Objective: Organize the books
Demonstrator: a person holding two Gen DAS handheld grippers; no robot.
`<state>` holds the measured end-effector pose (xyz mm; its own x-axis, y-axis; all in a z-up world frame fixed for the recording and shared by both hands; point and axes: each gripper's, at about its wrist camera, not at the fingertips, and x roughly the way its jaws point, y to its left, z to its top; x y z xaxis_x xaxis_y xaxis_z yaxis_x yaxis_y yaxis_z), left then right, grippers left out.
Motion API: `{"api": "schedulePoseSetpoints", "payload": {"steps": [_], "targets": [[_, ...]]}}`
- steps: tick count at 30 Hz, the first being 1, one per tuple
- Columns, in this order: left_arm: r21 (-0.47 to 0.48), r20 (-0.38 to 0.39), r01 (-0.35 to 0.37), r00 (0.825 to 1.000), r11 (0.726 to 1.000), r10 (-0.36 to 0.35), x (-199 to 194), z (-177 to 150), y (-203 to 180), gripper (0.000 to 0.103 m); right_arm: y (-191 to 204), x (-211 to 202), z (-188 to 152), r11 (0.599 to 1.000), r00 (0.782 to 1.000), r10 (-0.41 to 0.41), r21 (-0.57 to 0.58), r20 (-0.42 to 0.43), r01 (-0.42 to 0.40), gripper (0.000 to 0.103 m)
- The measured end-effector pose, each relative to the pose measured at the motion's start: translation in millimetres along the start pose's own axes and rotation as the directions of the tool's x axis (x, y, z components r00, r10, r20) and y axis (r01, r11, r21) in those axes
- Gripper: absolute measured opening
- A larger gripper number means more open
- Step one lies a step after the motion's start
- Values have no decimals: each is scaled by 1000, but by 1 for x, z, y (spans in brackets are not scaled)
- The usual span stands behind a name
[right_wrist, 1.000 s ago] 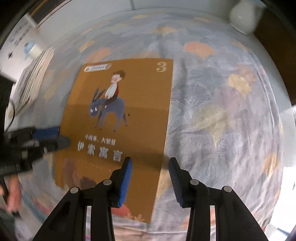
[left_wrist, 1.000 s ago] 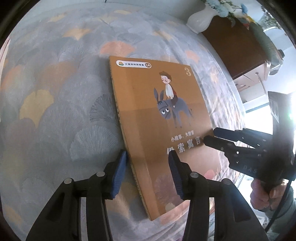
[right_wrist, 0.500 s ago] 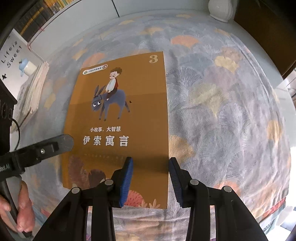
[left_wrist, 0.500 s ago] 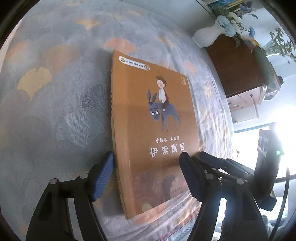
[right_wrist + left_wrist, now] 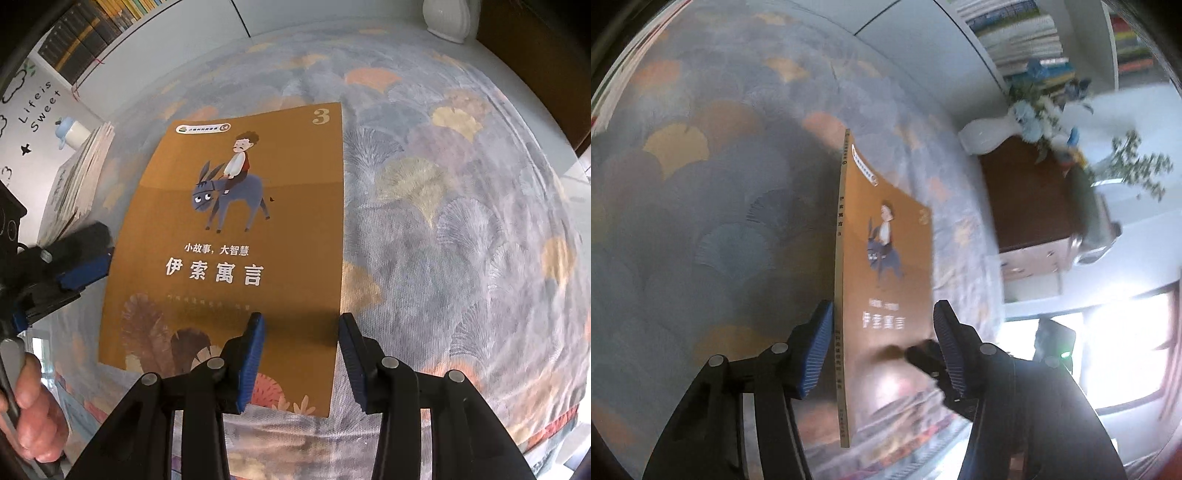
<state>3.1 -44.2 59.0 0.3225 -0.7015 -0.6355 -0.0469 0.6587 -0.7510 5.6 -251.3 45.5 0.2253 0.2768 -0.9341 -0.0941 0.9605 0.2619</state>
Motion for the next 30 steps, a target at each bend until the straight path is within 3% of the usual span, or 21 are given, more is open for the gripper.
{"api": "schedulePoseSetpoints", "payload": {"steps": [4,6,8,12,13,17,21,26,30], "targets": [[-47,5,53,999,997,-53,3,-4,-1,51,-12,-4,0,999,999,52,7,1,-52,41],[-48,-2,36,999,998,-36,9,-6,-4,49,-17,-5,0,997,997,76,13,1,-76,41],[-29,-25,-8,1000,1000,8,15,-9,-5,41,-21,-6,-1,995,995,102,24,1,-102,41],[-15,-78,-61,995,998,59,36,-20,-7,15,-33,-8,-2,988,988,151,44,-4,-151,41],[-9,-83,-75,994,997,74,40,-22,-8,13,-37,-9,-2,986,987,163,48,-6,-162,41],[1,-74,-101,992,995,101,41,-25,-16,12,-46,-12,-4,979,981,195,60,-10,-194,41],[-38,-76,-71,995,997,68,34,-20,-16,11,-63,-15,1,964,967,252,94,-43,-247,41],[-104,-102,-7,995,995,-4,30,-14,-15,11,-102,-14,-8,888,902,422,244,-94,-390,41],[-232,-159,90,979,968,-129,34,-14,-6,11,-125,-6,-21,776,813,576,373,-90,-509,45]]}}
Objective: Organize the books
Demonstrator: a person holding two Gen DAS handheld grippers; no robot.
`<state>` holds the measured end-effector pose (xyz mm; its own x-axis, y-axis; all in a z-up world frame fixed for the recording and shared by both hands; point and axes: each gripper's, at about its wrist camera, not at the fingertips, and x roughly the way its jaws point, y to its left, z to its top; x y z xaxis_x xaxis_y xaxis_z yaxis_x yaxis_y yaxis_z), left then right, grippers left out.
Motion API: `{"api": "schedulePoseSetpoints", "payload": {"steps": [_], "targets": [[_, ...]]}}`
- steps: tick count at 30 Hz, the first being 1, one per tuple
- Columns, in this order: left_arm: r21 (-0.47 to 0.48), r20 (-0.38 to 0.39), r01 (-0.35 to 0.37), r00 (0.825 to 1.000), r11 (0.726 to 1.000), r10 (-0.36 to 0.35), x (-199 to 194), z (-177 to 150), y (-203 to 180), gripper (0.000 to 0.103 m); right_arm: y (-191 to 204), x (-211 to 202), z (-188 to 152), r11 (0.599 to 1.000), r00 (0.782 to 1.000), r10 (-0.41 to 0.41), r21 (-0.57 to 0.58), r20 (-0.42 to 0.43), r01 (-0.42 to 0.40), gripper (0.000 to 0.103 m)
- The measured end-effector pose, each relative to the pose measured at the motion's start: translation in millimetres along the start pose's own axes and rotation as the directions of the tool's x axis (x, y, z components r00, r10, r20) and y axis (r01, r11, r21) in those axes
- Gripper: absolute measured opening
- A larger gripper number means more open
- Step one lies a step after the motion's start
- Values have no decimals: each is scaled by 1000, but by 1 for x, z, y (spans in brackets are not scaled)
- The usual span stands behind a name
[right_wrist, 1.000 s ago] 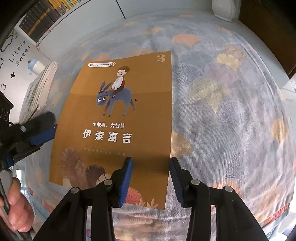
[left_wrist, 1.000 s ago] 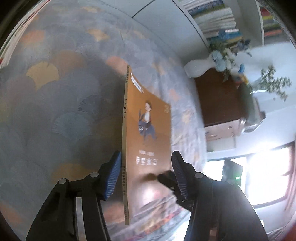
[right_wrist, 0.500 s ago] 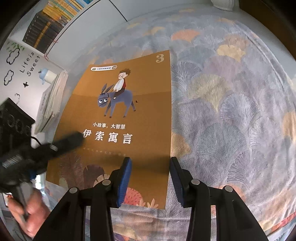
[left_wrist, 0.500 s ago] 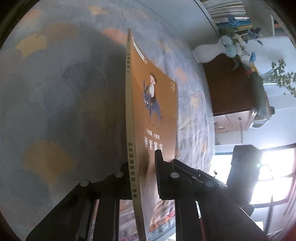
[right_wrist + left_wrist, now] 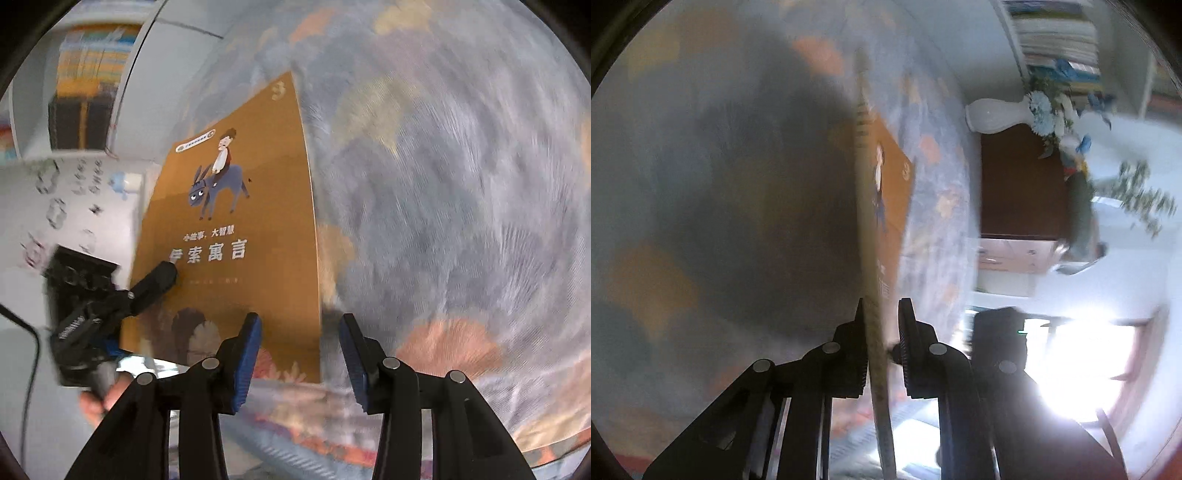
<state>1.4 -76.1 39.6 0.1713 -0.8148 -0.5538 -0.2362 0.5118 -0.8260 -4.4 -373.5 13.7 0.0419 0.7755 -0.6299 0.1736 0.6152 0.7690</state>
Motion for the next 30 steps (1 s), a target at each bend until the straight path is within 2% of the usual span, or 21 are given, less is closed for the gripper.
{"api": "schedulePoseSetpoints", "payload": {"steps": [1,3,6,8,10,11,13,17,21,22,23,24,26,27,28,30], "targets": [[-36,-6,45,999,998,-45,-1,2,2,11,-9,0,-2,998,999,52,47,-4,-52,45],[-39,-3,75,997,996,-75,-4,3,0,11,-19,-3,-2,988,993,122,93,4,-122,48],[-26,-6,56,998,998,-56,-6,5,-5,11,-33,-6,-2,962,976,217,164,13,-217,48],[-22,-9,37,999,999,-37,-6,6,-6,11,-38,-8,-6,964,979,204,170,12,-203,48],[-70,-19,90,996,993,-92,-5,8,-1,11,-41,-15,-12,974,985,173,148,6,-172,51],[-123,-27,144,989,982,-148,-3,8,5,11,-43,-17,-14,974,985,175,145,1,-174,53],[-178,-34,191,979,965,-200,0,12,11,11,-44,-14,-15,966,979,202,164,5,-200,56],[-194,-18,202,978,960,-210,-3,16,11,11,-49,-12,-9,955,971,238,179,22,-238,57],[-193,-37,197,978,961,-207,2,20,8,11,-40,-3,1,921,938,343,181,42,-345,57],[-186,-39,184,980,965,-195,3,21,7,11,-39,-2,1,918,936,349,184,48,-352,57],[-165,-41,146,987,975,-155,3,21,4,11,-37,-2,1,920,938,342,183,59,-347,56],[-138,-39,100,994,985,-106,1,22,4,11,-33,-3,3,927,943,325,173,65,-332,50],[-86,-30,19,999,996,-22,-2,22,2,11,-18,-7,4,967,971,227,101,73,-233,42],[-63,-26,-21,999,998,20,-2,22,1,11,-9,-10,3,990,988,134,41,80,-137,42],[-42,-25,-55,998,998,54,-2,22,-1,11,-4,-12,2,998,995,57,-6,85,-57,42],[-13,-26,-88,996,996,88,-1,22,-2,11,11,-10,-2,989,991,-88,-107,96,98,40]]}}
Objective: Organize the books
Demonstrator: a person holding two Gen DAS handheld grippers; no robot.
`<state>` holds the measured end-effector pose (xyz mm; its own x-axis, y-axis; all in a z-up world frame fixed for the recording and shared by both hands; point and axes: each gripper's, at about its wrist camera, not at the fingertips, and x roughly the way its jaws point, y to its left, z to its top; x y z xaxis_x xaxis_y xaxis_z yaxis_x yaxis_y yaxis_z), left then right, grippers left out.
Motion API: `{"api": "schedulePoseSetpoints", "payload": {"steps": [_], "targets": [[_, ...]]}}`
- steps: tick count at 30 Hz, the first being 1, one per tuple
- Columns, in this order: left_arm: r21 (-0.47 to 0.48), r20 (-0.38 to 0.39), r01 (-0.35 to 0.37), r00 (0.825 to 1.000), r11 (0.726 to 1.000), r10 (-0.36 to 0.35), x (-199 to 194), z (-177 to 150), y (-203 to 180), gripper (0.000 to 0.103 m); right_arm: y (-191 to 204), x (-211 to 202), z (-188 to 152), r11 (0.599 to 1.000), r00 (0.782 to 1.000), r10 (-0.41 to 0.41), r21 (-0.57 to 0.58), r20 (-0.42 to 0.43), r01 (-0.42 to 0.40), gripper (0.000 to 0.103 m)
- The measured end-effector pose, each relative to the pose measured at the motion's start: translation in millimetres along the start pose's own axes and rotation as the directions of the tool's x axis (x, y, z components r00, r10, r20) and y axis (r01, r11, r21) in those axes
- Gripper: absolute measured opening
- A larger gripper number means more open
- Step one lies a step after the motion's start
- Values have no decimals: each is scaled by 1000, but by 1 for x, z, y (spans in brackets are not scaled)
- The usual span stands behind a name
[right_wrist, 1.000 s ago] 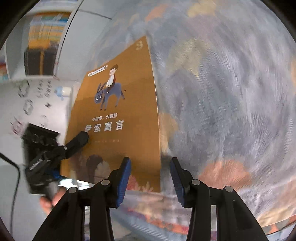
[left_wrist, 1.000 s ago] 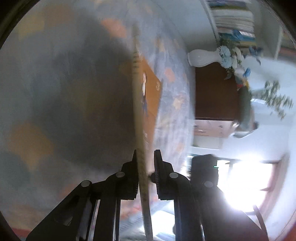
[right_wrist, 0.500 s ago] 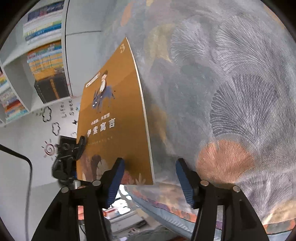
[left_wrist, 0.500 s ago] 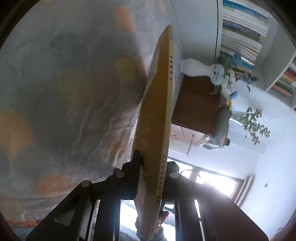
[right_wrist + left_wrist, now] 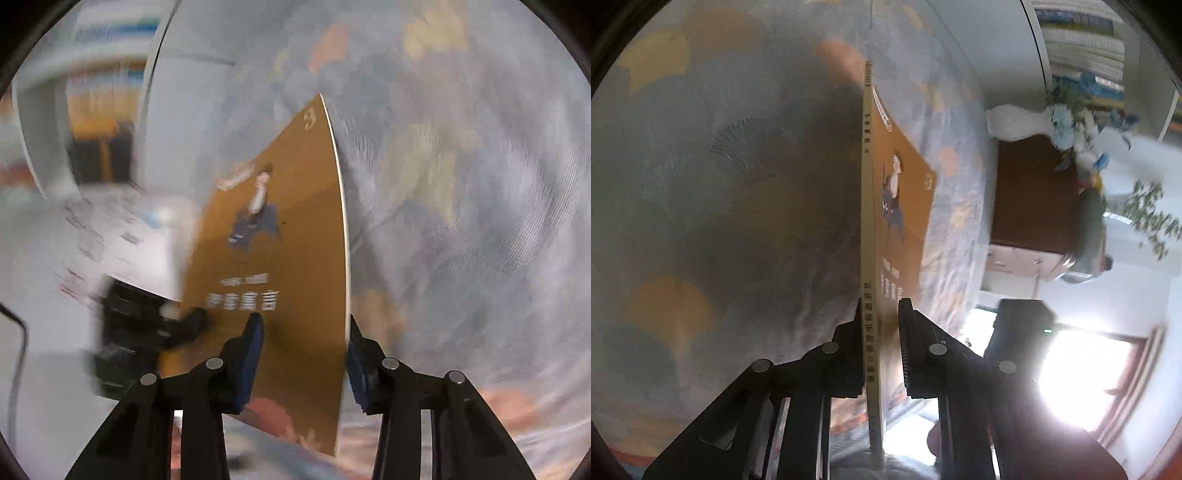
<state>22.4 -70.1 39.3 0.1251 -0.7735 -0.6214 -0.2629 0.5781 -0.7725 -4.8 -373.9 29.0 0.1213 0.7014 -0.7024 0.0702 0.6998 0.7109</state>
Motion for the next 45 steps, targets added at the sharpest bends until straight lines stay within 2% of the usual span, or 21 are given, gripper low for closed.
{"api": "schedulePoseSetpoints", "payload": {"steps": [1,3,5,7,9,11,12,13,15,17,18,22,25,27,30,33,35,37,41,43,45], "targets": [[12,5,-26,1000,1000,26,1,1,-1,11,8,1,-4,997,999,-53,-57,-1,53,40],[29,14,-75,997,997,75,2,3,-1,11,13,2,-9,990,996,-90,-105,2,90,41],[53,29,-120,993,991,118,1,3,-1,11,13,1,-11,990,996,-84,-115,-6,82,41],[71,37,-153,988,986,151,1,2,-4,11,9,2,-9,996,999,-32,-87,-26,29,40],[53,32,-120,992,991,118,-1,1,-1,11,-5,4,-7,999,998,43,-23,-50,-44,41],[-37,18,20,1000,999,-19,-3,3,7,11,-20,7,-1,991,991,121,65,-63,-117,41],[-62,20,55,998,997,-54,-4,4,8,11,-28,8,1,984,986,151,105,-66,-144,41],[-62,29,58,998,996,-57,-6,3,7,11,-36,10,1,971,978,197,149,-70,-185,41],[-38,42,25,999,999,-23,-8,4,1,11,-42,10,-2,966,973,214,164,-85,-198,41],[-46,33,22,999,999,-20,-7,4,1,12,-35,9,-2,976,976,193,122,-105,-180,41],[-54,42,25,999,998,-23,-9,4,2,12,-29,10,-2,980,975,188,94,-114,-178,46],[-70,63,22,998,997,-17,-14,4,4,12,-18,14,4,985,981,172,50,-91,-168,47],[-61,87,-56,994,997,61,-19,1,4,12,-9,9,8,980,979,197,11,-54,-197,43],[-12,120,-137,983,991,137,-22,-2,-5,13,1,2,10,984,986,166,-58,-36,-167,39],[100,177,-260,954,960,240,-24,-9,-27,15,29,2,11,976,999,33,-215,-8,-34,38],[192,223,-386,913,902,343,-23,-16,-44,15,53,6,7,932,995,-98,-348,29,102,39],[240,251,-429,894,871,371,-25,-22,-52,15,65,5,3,904,989,-138,-399,59,150,39],[258,277,-424,893,868,354,-31,-27,-55,16,77,1,-2,878,982,-159,-441,97,186,39],[262,321,-382,901,886,293,-53,-30,-53,15,90,-6,-7,874,983,-142,-451,119,181,39],[287,335,-396,895,872,296,-63,-32,-53,16,101,-8,-10,872,983,-134,-456,125,177,39],[311,333,-389,899,867,283,-73,-33,-52,16,117,-7,-12,868,983,-128,-464,133,175,39]]}}
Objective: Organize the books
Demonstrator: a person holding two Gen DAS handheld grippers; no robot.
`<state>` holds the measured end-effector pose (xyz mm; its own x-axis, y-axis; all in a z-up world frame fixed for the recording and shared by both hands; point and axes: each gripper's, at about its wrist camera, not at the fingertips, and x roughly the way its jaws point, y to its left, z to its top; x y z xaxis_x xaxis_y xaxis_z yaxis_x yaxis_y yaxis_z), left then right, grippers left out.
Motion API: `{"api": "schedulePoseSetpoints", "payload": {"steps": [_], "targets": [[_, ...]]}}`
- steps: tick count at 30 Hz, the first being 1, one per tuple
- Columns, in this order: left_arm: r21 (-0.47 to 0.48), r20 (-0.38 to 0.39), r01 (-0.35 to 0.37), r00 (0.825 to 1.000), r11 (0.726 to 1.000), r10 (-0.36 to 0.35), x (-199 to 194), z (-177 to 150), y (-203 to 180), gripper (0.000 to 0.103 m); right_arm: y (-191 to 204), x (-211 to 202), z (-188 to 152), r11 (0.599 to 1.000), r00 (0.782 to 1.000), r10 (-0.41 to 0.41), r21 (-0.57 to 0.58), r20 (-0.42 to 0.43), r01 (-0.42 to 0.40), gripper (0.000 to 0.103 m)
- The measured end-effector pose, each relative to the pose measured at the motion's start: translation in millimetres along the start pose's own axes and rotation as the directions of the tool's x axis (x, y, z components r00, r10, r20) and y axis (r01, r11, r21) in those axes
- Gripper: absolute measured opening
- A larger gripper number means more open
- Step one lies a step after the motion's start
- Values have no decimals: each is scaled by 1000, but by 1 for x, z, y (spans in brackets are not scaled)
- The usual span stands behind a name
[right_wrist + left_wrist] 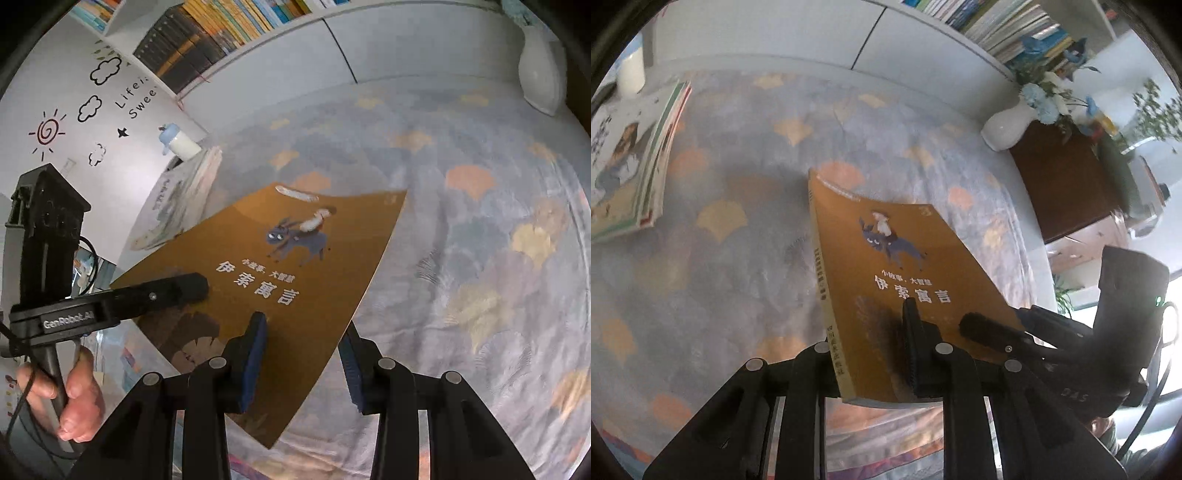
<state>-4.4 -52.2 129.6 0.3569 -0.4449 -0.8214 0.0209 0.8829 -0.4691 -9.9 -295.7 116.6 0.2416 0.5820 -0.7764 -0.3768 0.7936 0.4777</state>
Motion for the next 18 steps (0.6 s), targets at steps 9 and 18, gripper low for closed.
{"api": "schedulePoseSetpoints", "payload": {"steps": [9,18], "targets": [[-35,7,50,999,998,-50,-20,-6,37,16,52,25,10,1000,1000,9,29,-15,-9,39],[-273,-49,313,940,910,-338,-8,-8,88,15,19,65,-21,913,980,183,383,-77,-140,56]]}}
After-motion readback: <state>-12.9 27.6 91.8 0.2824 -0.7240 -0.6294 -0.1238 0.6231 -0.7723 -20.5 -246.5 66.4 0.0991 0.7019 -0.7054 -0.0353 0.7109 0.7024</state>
